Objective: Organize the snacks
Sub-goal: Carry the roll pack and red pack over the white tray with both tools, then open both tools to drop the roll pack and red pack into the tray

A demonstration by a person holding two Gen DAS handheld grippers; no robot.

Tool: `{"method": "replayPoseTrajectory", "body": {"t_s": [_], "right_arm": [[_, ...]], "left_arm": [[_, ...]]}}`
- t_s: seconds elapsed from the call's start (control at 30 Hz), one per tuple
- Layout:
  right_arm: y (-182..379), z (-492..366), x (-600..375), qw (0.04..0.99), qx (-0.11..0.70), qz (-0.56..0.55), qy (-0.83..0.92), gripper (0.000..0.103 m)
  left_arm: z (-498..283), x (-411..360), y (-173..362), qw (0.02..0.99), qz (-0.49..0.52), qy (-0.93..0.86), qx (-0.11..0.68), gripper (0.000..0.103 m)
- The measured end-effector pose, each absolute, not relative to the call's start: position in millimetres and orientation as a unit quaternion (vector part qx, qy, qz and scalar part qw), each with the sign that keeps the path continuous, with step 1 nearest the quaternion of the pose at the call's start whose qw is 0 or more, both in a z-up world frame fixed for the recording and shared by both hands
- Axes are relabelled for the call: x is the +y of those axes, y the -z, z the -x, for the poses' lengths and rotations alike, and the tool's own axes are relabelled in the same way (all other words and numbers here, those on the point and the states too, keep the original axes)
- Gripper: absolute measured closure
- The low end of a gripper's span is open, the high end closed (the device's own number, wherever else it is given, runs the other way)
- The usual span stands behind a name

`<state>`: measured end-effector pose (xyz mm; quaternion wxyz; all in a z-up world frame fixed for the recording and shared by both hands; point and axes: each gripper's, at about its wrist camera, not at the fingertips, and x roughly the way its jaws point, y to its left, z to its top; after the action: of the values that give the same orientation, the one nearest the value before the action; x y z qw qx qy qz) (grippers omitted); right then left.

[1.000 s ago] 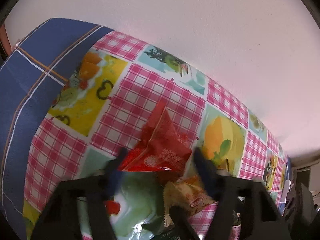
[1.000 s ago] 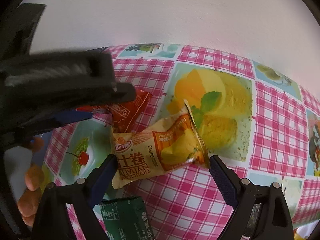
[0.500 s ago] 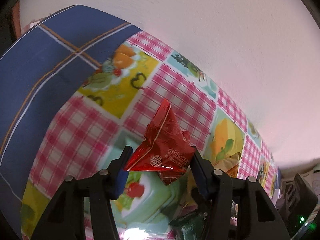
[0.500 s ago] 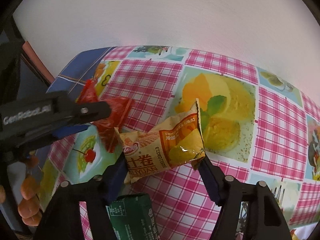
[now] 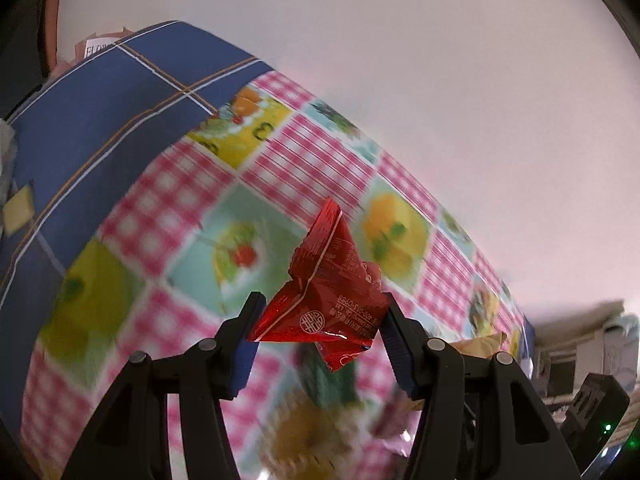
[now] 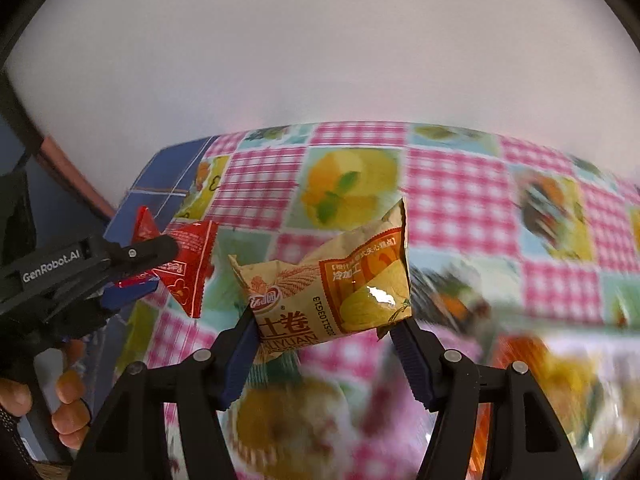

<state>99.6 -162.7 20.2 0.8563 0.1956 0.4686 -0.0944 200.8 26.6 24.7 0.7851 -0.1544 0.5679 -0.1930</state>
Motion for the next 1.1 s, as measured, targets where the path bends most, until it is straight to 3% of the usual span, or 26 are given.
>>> {"method": "replayPoseTrajectory", "body": {"t_s": [0.3, 0.73, 0.83, 0.87, 1.1], "right_arm": [[-45.1, 29.0, -206.6, 0.828, 0.447, -0.267, 0.208, 0.035], [-2.5, 163.2, -301.2, 0.739, 0.459, -0.358, 0.339, 0.034], [7.7, 166.3, -306.1, 0.731, 0.469, -0.368, 0.332, 0.032], [11.6, 165.8, -307.5, 0.727, 0.475, -0.367, 0.332, 0.032], [14.3, 163.5, -308.9, 0.729, 0.483, -0.352, 0.335, 0.023]], "left_arm": [[-95.5, -41.2, -63.3, 0.761, 0.132, 0.27, 0.575, 0.044], [12.2, -149.9, -30.5, 0.697, 0.066, 0.346, 0.625, 0.044], [14.9, -156.5, -21.2, 0.692, 0.067, 0.34, 0.633, 0.035], [14.7, -156.3, -18.3, 0.692, 0.068, 0.335, 0.636, 0.028], [3.3, -131.0, -9.9, 0.702, 0.083, 0.302, 0.639, 0.025]]}}
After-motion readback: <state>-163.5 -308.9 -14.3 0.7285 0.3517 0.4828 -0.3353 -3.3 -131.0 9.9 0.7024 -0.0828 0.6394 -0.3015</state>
